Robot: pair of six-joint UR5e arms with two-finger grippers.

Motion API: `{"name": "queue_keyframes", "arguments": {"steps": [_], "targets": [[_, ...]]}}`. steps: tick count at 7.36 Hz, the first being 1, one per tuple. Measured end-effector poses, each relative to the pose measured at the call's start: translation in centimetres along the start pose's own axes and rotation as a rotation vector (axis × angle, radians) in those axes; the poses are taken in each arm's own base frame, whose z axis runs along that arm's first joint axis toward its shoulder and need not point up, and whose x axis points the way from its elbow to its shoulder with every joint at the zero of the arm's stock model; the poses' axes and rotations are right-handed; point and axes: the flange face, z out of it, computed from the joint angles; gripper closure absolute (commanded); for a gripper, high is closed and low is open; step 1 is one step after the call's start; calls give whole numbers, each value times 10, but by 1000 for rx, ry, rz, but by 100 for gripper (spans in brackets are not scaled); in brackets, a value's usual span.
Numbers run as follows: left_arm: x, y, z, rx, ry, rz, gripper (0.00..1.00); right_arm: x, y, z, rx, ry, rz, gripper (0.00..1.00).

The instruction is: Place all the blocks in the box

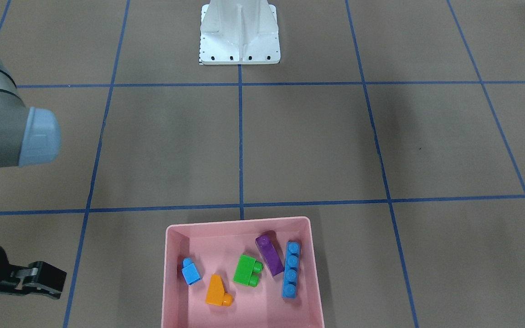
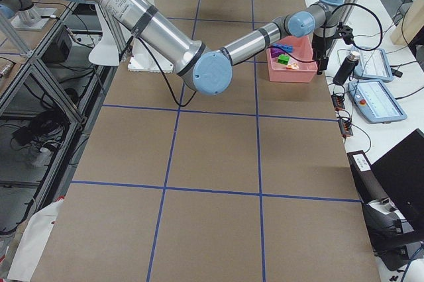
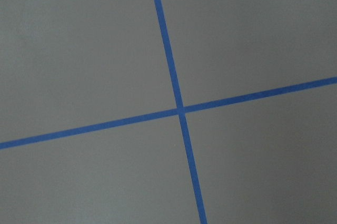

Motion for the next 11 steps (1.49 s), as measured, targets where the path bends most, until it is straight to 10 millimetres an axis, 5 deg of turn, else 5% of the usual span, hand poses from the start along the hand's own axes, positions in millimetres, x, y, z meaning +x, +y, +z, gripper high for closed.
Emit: {"name": "queue_keyframes", "arguments": {"steps": [1,3,6,8,10,11], "targets": [[0,10,2,0,5,-1,0,55,17,0,-8,-13,-24,0],[2,34,1,9,2,3,0,198,73,2,-30,-23,-68,0],[20,54,-17,43,-1,29,0,387,198,20,-94,-7,-150,0],[25,61,-20,53,0,40,0,451,286,23,-128,8,-135,0],[31,66,-25,63,-2,49,0,466,348,22,-145,16,-87,0],[32,67,-26,66,-3,50,0,465,360,21,-146,13,-71,0]]}}
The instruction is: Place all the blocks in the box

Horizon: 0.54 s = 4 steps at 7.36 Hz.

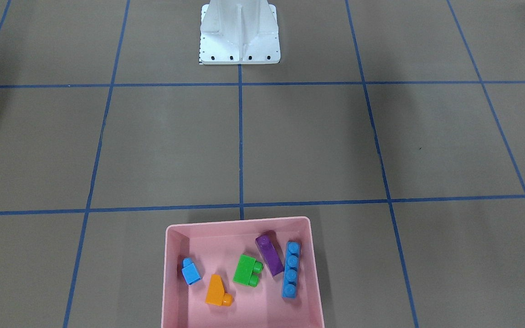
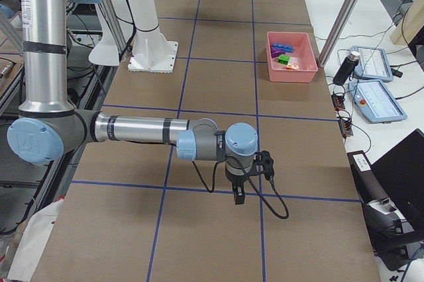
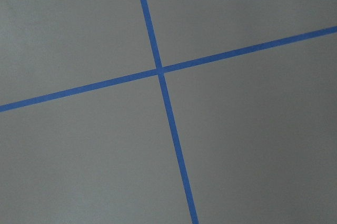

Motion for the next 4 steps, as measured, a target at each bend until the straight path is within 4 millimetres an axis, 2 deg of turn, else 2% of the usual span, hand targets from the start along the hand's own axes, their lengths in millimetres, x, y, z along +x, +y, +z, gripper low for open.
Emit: {"name": "queue_keyframes", "arguments": {"steps": [4], "targets": [[3,-2,-1,2,0,6,0,-8,5,-2,9,-38,15,0]]}}
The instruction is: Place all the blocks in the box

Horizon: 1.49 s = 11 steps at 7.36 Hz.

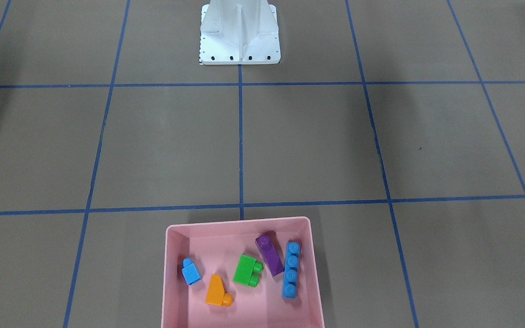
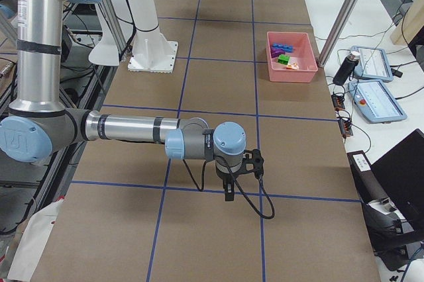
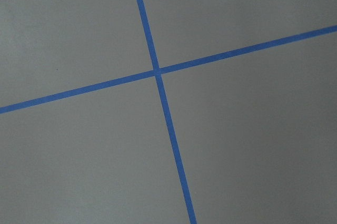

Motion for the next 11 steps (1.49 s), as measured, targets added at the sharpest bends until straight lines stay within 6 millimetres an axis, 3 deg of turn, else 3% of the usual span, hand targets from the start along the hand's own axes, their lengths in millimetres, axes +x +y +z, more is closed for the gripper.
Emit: {"name": "queue_keyframes", "arguments": {"steps": [11], "targets": [[0,0,1,0,-1,2,0,-20,-10,6,-13,-3,-41,0]]}}
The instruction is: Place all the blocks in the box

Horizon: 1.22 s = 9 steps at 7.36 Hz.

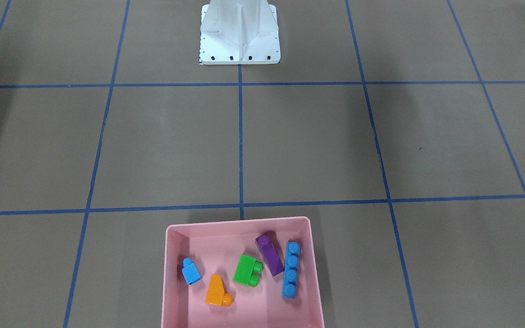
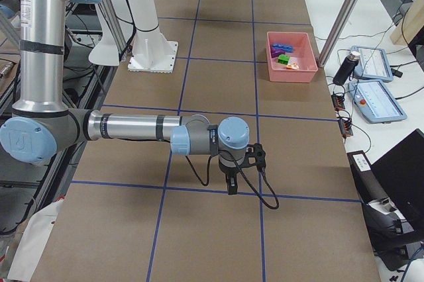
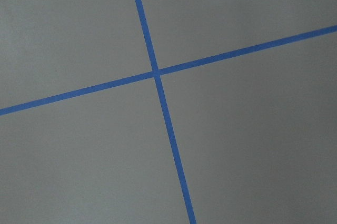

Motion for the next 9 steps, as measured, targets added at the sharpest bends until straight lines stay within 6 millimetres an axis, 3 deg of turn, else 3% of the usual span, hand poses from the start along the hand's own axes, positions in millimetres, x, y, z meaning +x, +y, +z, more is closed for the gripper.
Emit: {"name": "queue_keyframes", "arguments": {"steps": [5,9], "targets": [[-2,0,2,-3,1,-3,0,-20,-6,-4,7,6,44,0],[-4,1,4,-7,1,-6,0,-22,-6,-4,6,6,45,0]]}}
